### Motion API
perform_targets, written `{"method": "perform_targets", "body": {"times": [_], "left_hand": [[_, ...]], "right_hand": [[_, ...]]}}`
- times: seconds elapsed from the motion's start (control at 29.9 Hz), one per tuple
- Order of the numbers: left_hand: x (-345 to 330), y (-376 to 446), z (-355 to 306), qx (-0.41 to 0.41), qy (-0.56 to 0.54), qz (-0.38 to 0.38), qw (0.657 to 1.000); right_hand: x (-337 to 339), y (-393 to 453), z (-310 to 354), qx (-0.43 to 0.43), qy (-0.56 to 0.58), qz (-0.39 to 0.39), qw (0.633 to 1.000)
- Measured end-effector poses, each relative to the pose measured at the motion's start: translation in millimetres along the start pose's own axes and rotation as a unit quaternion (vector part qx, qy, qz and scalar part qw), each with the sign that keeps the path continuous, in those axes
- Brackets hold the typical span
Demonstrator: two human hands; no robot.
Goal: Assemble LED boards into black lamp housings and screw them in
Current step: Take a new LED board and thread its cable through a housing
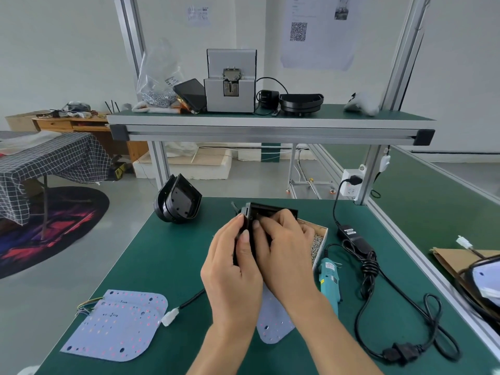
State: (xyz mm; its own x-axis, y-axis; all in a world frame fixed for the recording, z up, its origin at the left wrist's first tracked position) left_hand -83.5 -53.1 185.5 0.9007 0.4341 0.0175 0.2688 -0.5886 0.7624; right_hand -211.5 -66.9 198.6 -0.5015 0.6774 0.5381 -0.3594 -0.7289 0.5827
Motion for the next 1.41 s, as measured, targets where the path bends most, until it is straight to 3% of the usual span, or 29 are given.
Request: {"method": "perform_targets", "body": {"times": [0.13, 0.2, 0.27, 0.33, 0.4, 0.5, 0.57, 0.64, 0.87, 0.97, 1.11, 1.21, 1.27, 1.34, 1.41], "left_hand": [[3, 1, 21, 0.111, -0.038, -0.025, 0.993], [7, 5, 27, 0.123, -0.049, -0.034, 0.991], [8, 6, 31, 0.132, -0.065, -0.032, 0.989], [5, 5, 32, 0.139, -0.100, -0.024, 0.985], [-1, 3, 35, 0.149, -0.179, -0.004, 0.972], [-17, 4, 40, 0.147, -0.315, 0.107, 0.932], [-30, 6, 39, 0.156, -0.336, 0.226, 0.901], [-40, 6, 40, 0.186, -0.345, 0.296, 0.871], [-50, 3, 62, 0.310, -0.355, 0.269, 0.840], [-53, -3, 64, 0.310, -0.382, 0.281, 0.824], [-50, -19, 75, 0.355, -0.303, 0.305, 0.830], [-54, -21, 70, 0.318, -0.323, 0.333, 0.827], [-53, -18, 65, 0.354, -0.341, 0.280, 0.825], [-53, -21, 65, 0.407, -0.375, 0.255, 0.793], [-53, -21, 66, 0.432, -0.393, 0.246, 0.774]], "right_hand": [[21, -13, -6, 0.057, 0.041, -0.100, 0.993], [38, -20, -23, 0.041, 0.084, -0.150, 0.984], [38, -15, -54, -0.063, 0.169, -0.083, 0.980], [17, -10, -74, -0.174, 0.264, 0.075, 0.946], [8, -8, -75, -0.177, 0.250, 0.154, 0.939], [16, -1, -81, -0.165, 0.252, 0.121, 0.946], [15, -1, -78, -0.164, 0.290, 0.139, 0.933], [10, -4, -78, -0.177, 0.295, 0.162, 0.925], [2, -14, -82, -0.282, 0.399, 0.200, 0.849], [0, -16, -84, -0.322, 0.417, 0.219, 0.822], [0, -18, -81, -0.347, 0.443, 0.257, 0.786], [2, -18, -85, -0.348, 0.406, 0.257, 0.805], [6, -15, -84, -0.312, 0.337, 0.248, 0.853], [16, -11, -75, -0.238, 0.252, 0.226, 0.910], [34, -9, -60, -0.110, 0.186, 0.172, 0.961]]}}
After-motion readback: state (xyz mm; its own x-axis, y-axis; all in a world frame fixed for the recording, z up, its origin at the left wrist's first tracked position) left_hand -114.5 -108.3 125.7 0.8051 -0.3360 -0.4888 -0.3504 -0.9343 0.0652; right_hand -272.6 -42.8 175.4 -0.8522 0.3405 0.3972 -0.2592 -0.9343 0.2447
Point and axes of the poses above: each hand's wrist, its own y-axis towards the middle knuckle, its own x-axis out of the back of the hand, z = x × y, the point moved 8 cm from there along y, towards the middle knuckle, and after that the axes turned 9 degrees about -x, right-handed, at the moved point
